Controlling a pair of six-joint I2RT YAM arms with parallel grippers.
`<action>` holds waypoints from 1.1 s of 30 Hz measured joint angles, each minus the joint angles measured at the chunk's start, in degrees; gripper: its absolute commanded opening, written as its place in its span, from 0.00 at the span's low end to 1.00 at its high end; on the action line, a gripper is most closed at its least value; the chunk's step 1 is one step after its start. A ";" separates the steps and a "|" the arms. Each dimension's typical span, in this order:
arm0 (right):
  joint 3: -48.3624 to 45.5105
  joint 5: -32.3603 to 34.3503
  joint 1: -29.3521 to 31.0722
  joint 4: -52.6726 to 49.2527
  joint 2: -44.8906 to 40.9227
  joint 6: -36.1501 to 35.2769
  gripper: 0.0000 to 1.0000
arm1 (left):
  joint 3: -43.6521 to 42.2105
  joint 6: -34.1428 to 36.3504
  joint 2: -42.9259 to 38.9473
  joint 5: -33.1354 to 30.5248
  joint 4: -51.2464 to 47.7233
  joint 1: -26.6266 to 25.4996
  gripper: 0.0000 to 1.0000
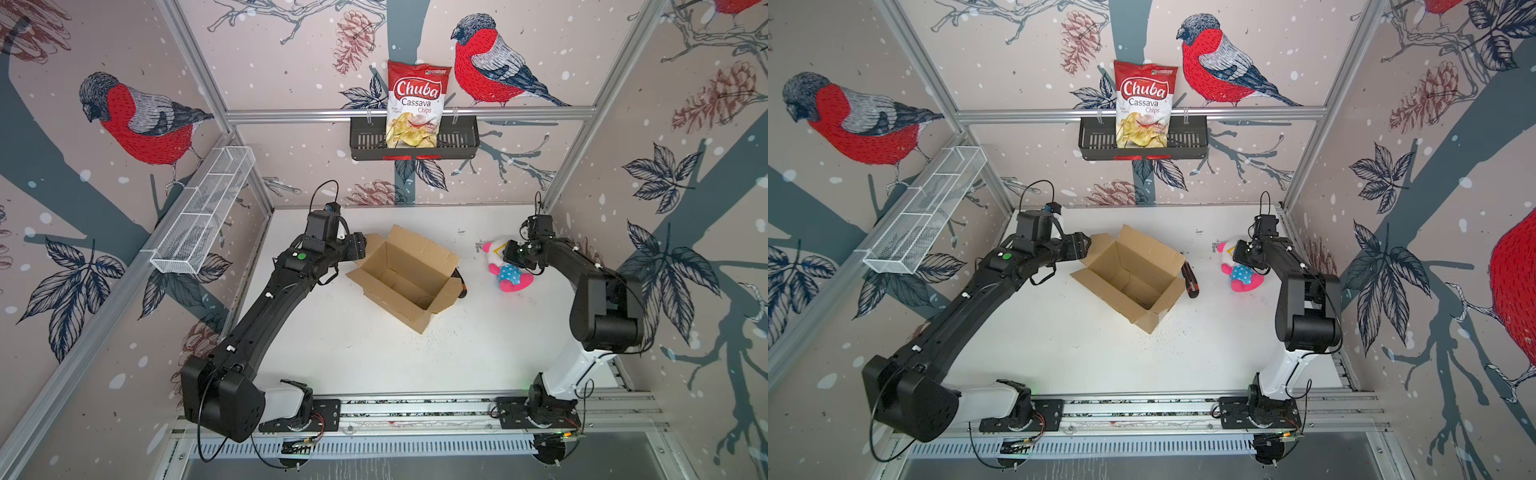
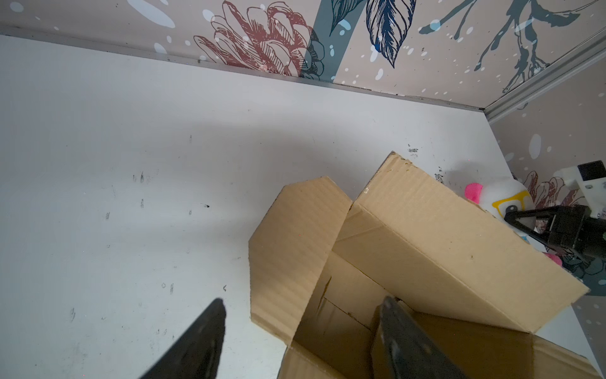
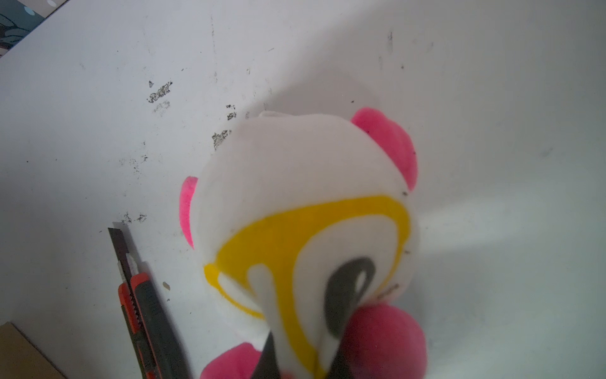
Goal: Unpack the express box
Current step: 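Lower the plush toy onto the table beside the box with the right gripper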
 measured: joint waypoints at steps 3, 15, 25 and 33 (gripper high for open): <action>0.00 0.00 0.13 0.04 0.42 0.00 0.06 | -0.24 0.00 0.02 0.00 -0.04 0.00 0.74; 0.00 0.02 0.48 1.05 2.01 0.00 0.14 | -0.35 0.00 0.02 0.00 -0.39 0.00 0.74; -0.07 0.04 0.61 2.12 2.89 -0.02 0.26 | -0.63 0.00 0.02 0.00 -0.57 0.00 0.74; -0.07 0.11 0.61 2.36 3.17 -0.02 0.42 | -0.63 0.00 -0.02 -0.07 -1.22 0.00 0.74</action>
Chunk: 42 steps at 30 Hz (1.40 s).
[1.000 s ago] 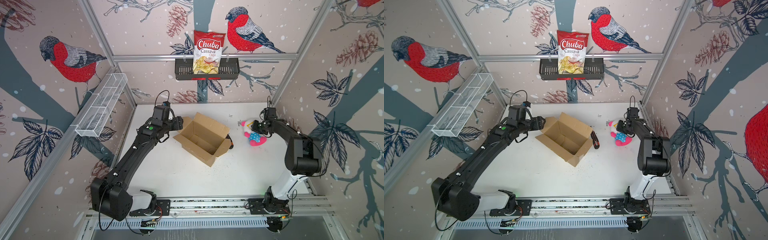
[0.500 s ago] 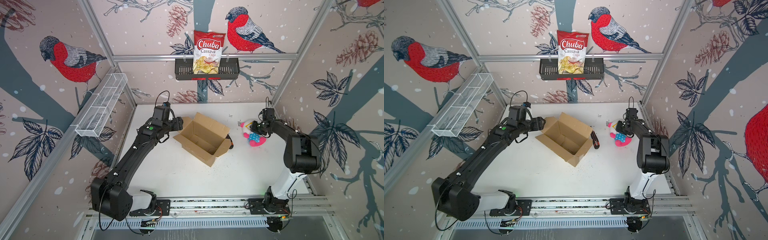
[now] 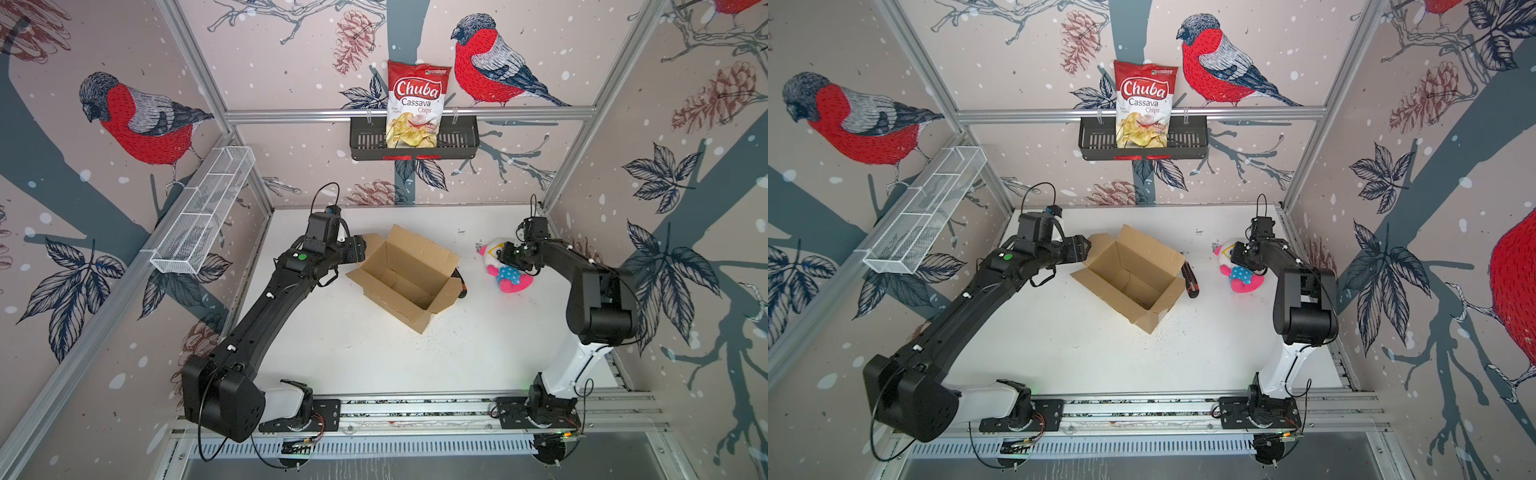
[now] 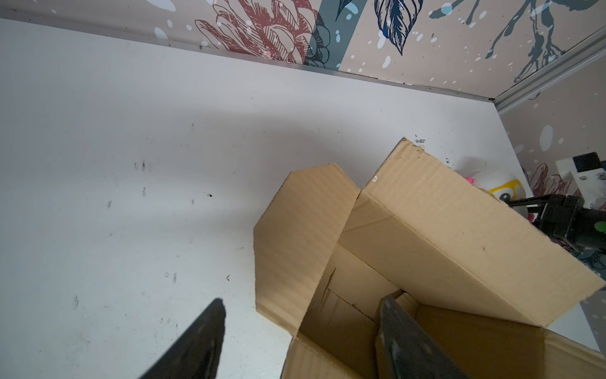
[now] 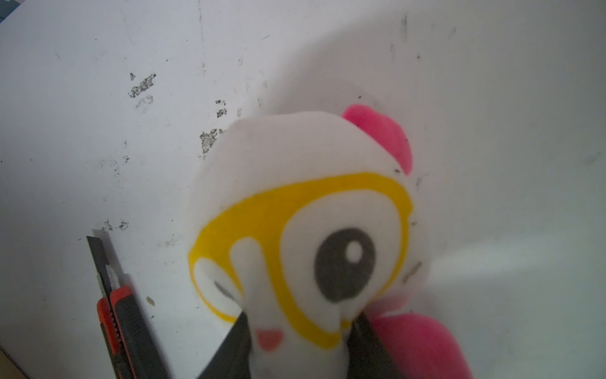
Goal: Unpack the express box
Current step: 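Lower the plush toy onto the table beside the box with the right gripper, then open the right gripper to release the toy while the left gripper withdraws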
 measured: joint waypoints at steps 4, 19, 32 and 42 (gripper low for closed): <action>0.00 0.44 0.07 -0.09 -0.17 0.02 0.51 | 0.00 0.00 -0.17 -0.04 -0.04 0.00 0.74; -0.22 2.93 0.83 -5.09 -8.85 0.11 0.69 | -0.76 0.17 -2.62 -0.55 0.02 0.04 0.76; -3.06 5.44 2.12 -8.83 -20.74 1.57 0.74 | -2.19 0.20 -7.78 -1.05 0.39 0.22 0.87; -12.76 7.06 5.49 -5.25 -35.63 3.04 0.81 | -15.45 -1.88 -16.11 -10.01 5.81 1.73 0.96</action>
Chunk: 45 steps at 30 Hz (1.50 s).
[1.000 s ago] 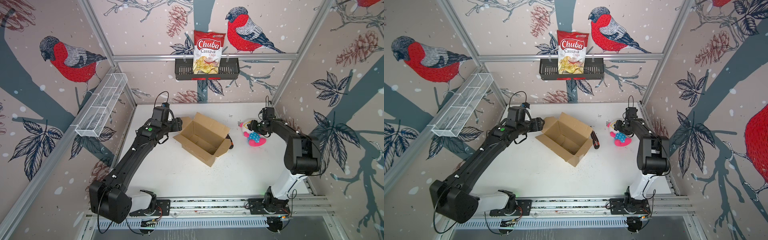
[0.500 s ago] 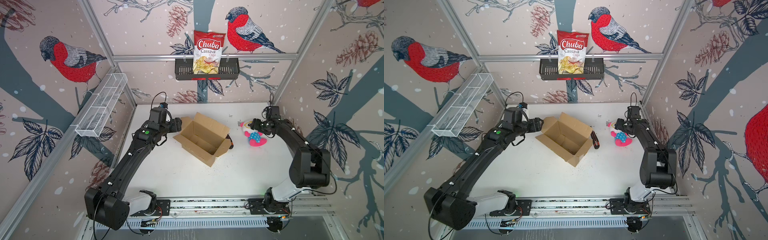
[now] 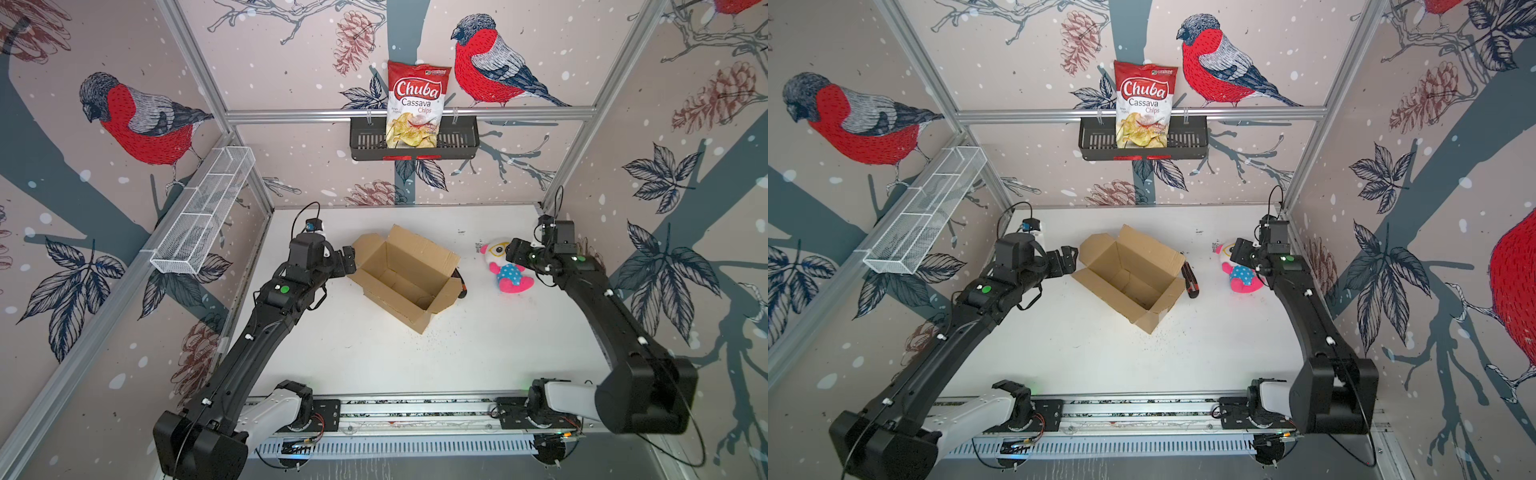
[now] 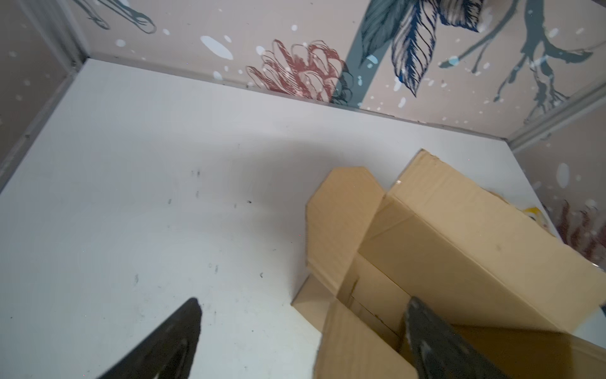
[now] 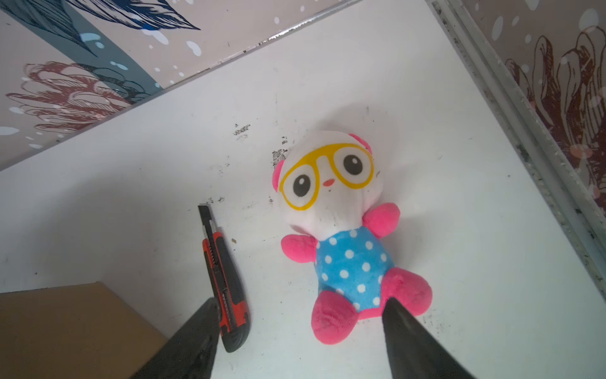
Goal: Unpack the express box
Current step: 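Open the right gripper to release the toy while the left gripper withdraws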
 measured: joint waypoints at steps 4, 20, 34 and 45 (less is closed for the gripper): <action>-7.52 1.95 4.28 5.20 -7.23 0.04 1.00 | -7.67 -2.05 -3.87 -5.31 2.80 2.32 0.96; -21.57 8.85 8.41 19.67 -20.20 1.51 1.00 | -33.51 -0.87 -12.57 -23.65 28.04 8.39 0.96; -24.28 8.85 9.03 25.86 -16.35 1.14 1.00 | -44.06 13.55 6.60 -25.29 71.14 9.88 0.96; -31.71 18.78 10.25 37.68 -17.20 -2.12 1.00 | -45.42 18.27 24.04 -18.08 94.25 13.90 0.96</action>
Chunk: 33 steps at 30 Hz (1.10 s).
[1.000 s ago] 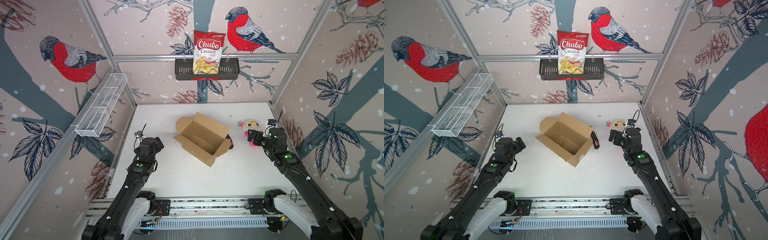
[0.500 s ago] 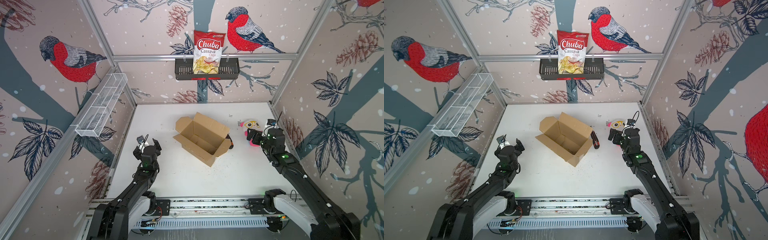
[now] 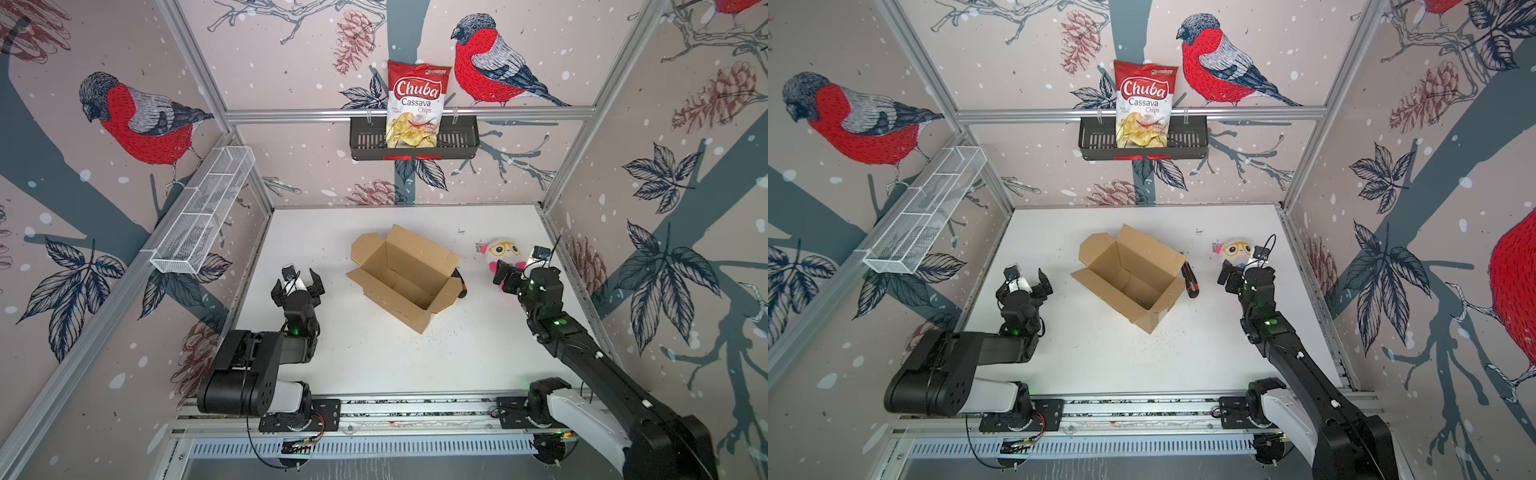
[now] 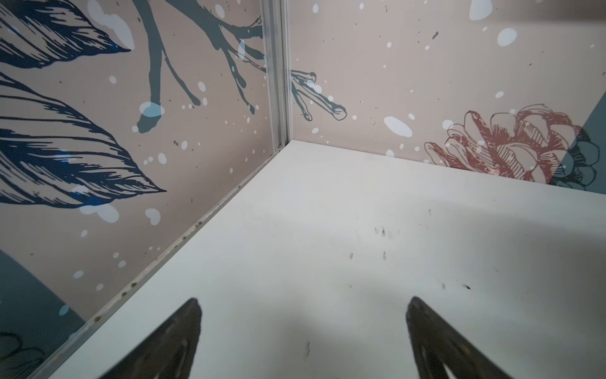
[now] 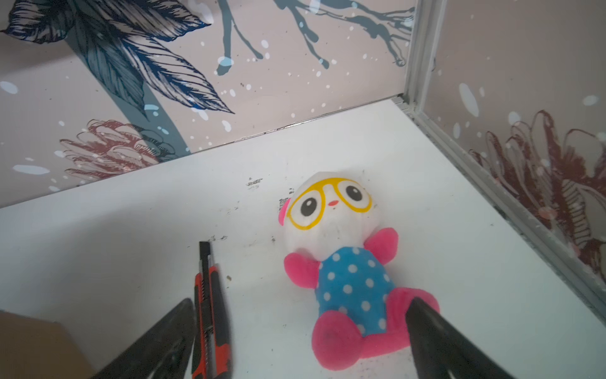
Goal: Unpack the express box
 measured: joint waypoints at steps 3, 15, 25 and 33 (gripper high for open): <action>-1.53 2.49 -0.46 3.74 0.66 -1.14 0.99 | -1.60 0.00 4.57 2.80 5.55 1.01 0.96; -9.16 3.45 -7.15 19.85 7.65 -2.89 0.99 | 2.25 0.59 5.66 7.78 6.36 1.22 0.98; -15.15 3.02 -10.14 38.53 16.59 -5.75 0.99 | 2.29 1.29 5.73 8.98 6.14 1.18 0.98; -14.97 1.66 -11.06 52.26 29.11 -8.52 1.00 | 2.29 1.29 5.73 9.11 6.14 1.14 0.98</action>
